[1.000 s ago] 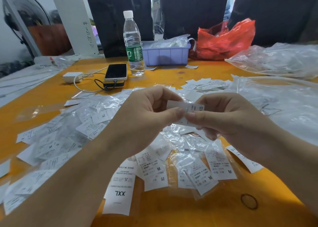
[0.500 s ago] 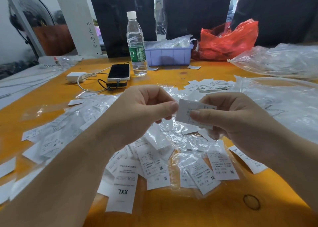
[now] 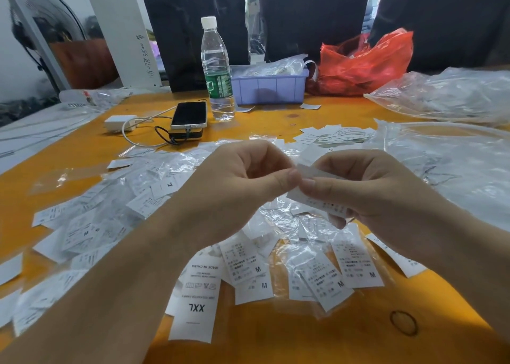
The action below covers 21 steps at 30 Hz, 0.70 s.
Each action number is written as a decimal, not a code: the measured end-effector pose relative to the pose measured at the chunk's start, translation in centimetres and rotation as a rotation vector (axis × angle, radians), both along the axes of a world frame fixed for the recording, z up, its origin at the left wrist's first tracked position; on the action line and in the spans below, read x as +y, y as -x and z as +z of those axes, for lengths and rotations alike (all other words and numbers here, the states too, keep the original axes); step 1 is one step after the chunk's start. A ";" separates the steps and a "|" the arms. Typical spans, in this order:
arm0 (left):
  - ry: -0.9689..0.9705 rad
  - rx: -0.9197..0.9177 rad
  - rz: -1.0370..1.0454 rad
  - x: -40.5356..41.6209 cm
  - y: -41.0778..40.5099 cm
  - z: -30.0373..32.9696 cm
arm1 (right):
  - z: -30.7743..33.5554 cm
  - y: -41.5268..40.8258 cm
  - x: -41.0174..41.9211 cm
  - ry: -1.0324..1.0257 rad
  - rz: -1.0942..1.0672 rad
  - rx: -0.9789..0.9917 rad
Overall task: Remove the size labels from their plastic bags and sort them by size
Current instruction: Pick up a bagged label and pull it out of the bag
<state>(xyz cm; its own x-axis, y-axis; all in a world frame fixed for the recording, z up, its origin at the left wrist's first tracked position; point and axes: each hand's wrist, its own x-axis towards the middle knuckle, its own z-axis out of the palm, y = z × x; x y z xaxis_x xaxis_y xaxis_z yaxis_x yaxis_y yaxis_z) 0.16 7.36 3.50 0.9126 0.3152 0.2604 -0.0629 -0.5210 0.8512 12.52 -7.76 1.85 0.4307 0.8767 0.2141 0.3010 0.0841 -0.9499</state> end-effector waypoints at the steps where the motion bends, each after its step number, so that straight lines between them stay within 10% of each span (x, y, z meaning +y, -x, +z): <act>1: -0.007 -0.001 0.004 0.1 0.0 0.2 | 0.1 -0.1 0.0 0.003 -0.008 0.014; 6: -0.006 0.098 0.219 2.4 0.5 1.0 | 0.9 -1.5 -0.6 -0.009 -0.245 -0.018; 14: -0.478 0.309 0.541 3.5 0.3 -0.5 | -0.4 -2.6 -0.5 0.340 -0.420 -0.644; 21: -0.496 0.240 0.137 0.8 -0.4 -2.0 | -1.1 -3.1 -0.2 0.607 -0.330 -0.801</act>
<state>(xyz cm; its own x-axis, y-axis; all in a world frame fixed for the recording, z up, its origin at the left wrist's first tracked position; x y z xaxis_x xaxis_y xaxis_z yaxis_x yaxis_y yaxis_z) 0.53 8.13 1.53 0.9239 0.3273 0.1980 0.1981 -0.8521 0.4845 15.57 -7.96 0.80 0.5943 0.7972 0.1063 0.7796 -0.5386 -0.3197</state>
